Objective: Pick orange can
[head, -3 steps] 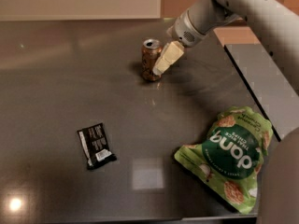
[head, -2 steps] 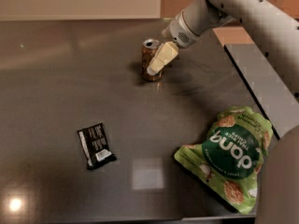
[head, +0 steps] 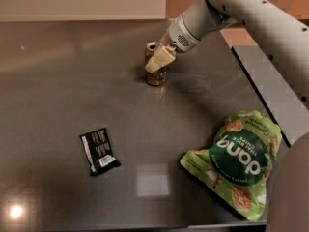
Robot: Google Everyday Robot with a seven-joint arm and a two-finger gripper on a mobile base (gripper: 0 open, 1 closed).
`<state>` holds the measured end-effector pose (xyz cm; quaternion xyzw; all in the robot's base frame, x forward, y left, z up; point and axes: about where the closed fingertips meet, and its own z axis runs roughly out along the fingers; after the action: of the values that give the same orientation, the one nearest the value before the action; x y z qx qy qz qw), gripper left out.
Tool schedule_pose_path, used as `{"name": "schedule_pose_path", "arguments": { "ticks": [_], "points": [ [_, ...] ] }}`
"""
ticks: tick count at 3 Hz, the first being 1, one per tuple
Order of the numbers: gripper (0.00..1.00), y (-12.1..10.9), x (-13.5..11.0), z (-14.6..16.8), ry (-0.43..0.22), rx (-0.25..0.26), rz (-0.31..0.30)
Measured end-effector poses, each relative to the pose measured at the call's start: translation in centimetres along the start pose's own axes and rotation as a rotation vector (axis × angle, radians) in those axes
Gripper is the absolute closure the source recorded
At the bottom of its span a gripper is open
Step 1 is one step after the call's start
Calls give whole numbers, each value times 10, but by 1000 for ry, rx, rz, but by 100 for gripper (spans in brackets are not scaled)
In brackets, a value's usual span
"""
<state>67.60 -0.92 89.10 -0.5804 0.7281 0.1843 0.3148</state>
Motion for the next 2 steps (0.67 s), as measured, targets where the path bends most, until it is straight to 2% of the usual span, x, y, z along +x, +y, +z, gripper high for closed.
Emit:
{"name": "schedule_pose_path", "arguments": {
  "ticks": [1, 2],
  "points": [
    [64, 5, -5, -10, -4, 2, -8],
    [87, 17, -21, -33, -15, -6, -35]
  ]
}}
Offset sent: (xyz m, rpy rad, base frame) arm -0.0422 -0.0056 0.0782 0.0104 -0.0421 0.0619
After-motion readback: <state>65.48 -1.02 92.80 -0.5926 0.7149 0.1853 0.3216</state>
